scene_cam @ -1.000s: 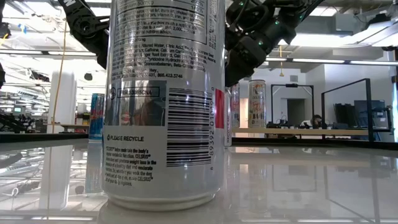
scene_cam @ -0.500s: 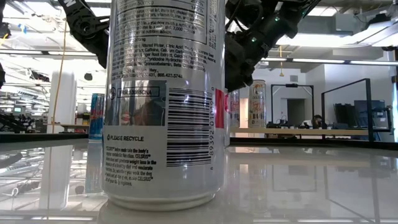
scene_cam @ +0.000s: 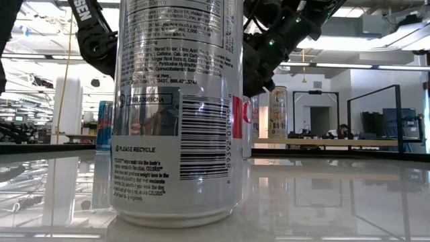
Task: Place canned beverage on shelf
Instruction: Put the top silver soda can on the shelf
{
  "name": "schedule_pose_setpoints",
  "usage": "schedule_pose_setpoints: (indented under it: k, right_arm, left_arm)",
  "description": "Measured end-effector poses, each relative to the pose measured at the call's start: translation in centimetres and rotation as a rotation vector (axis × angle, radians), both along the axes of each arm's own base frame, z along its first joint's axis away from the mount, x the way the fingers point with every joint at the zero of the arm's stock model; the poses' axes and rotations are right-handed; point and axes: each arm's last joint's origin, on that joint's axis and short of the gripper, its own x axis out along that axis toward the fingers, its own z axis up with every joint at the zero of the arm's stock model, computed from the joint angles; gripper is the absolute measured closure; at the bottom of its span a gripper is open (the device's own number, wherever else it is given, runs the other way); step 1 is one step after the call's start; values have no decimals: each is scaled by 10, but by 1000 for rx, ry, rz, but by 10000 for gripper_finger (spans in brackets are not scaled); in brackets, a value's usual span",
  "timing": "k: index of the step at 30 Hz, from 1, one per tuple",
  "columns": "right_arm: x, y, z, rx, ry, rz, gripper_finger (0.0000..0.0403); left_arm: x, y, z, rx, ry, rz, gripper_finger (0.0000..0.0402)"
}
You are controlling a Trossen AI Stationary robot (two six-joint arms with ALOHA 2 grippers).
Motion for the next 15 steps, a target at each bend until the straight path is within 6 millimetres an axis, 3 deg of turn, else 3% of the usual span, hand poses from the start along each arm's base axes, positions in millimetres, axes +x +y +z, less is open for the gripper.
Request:
schedule_pose_setpoints:
  k: [15]
  right_arm:
    - [1,0,3,-22,-25,14,93]
  left_arm:
    - [6,2,9,-31,-67,61,104]
